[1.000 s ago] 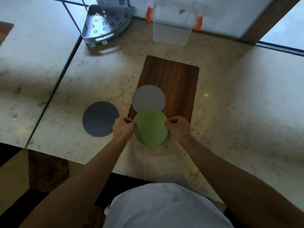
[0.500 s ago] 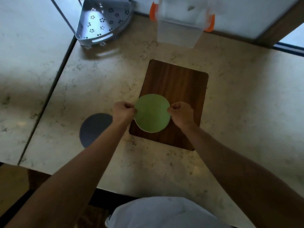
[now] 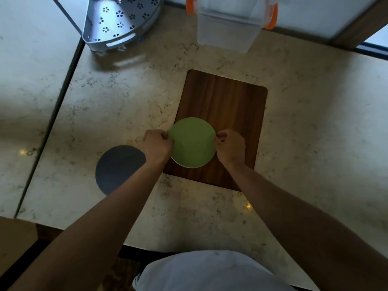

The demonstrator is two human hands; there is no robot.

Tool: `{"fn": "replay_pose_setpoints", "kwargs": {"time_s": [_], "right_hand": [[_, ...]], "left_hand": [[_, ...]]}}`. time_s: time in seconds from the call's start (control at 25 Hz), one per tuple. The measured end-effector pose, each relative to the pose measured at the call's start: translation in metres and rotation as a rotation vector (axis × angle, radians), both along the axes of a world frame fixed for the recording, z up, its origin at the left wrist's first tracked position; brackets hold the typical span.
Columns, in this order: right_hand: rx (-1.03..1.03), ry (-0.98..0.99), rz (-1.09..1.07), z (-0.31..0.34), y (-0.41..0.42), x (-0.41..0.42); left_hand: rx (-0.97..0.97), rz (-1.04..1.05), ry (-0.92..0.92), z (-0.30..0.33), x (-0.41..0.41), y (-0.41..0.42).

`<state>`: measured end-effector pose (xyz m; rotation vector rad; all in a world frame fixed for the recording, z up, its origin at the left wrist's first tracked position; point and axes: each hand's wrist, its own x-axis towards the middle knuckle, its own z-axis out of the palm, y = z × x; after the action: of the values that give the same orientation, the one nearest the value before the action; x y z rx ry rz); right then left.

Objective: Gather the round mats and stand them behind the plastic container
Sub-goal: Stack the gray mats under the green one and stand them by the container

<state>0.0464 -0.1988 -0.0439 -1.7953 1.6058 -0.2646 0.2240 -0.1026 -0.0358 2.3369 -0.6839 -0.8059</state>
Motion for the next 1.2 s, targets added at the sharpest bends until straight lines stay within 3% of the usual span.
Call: {"fn": "replay_pose_setpoints", "kwargs": {"time_s": [0.24, 0.52, 0.76, 0.92, 1.2], "right_hand": [[-0.002, 0.104, 0.043, 0.005, 0.009, 0.006], [0.102, 0.098, 0.004, 0.007, -0.001, 0.013], [0.154, -0.088, -0.062, 0.016, 0.006, 0.011], [0.195, -0.149, 0.012, 0.024, 0.019, 0.020], [0.284, -0.204, 0.148, 0.015, 0.073, 0.085]], "left_hand": [[0.118, -0.017, -0.066, -0.001, -0.002, -0.006], [0.140, 0.097, 0.069, 0.000, -0.004, -0.011], [0.025, 0.242, 0.233, 0.011, 0.001, -0.001], [-0.011, 0.352, 0.260, 0.021, 0.013, 0.027], [0.008, 0.330, 0.101, 0.038, 0.054, 0.117]]}}
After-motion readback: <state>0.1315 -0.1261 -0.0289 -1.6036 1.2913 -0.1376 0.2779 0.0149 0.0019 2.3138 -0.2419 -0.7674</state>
